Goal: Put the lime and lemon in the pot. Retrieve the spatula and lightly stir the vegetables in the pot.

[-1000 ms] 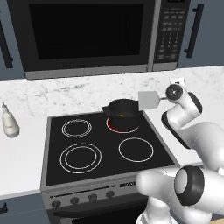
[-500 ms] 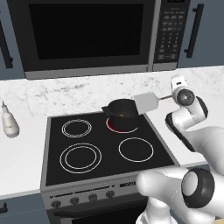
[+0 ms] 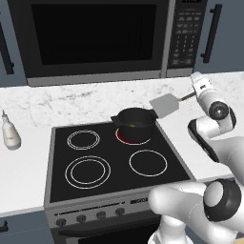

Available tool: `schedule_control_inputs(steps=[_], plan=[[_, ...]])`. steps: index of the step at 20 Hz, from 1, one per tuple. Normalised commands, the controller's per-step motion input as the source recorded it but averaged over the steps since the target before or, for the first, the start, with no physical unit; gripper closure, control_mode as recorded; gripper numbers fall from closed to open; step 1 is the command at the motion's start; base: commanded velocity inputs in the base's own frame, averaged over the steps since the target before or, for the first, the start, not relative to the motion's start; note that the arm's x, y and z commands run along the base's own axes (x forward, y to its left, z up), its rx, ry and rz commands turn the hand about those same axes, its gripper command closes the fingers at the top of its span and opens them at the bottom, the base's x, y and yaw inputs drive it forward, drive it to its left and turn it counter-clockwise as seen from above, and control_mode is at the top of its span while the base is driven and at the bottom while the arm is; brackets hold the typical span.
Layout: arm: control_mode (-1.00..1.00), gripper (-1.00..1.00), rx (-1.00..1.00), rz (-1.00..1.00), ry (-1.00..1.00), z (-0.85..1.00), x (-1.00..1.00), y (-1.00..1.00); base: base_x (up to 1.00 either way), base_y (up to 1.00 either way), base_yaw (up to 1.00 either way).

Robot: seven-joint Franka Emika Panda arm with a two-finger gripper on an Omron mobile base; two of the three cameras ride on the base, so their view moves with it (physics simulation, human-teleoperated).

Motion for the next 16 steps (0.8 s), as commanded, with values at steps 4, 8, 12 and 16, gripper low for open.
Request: schedule_control_inputs(steps=[4,8,12,16], plan=[[-1.0,1.0,-0.24,0.02,-0.28,0.0,0.0,0.3,0.0,0.0,0.0],[-1.0,1.0,-0.33,0.09,-0.07,0.0,0.04,0.44,0.0,0.0,0.0],[-1.0,1.0,-0.28,0.0,0.03,-0.02,0.02,0.31,0.0,0.0,0.0],[-1.0,1.0,-0.09,0.0,0.19,0.05,0.03,0.23,0.0,0.0,0.0]])
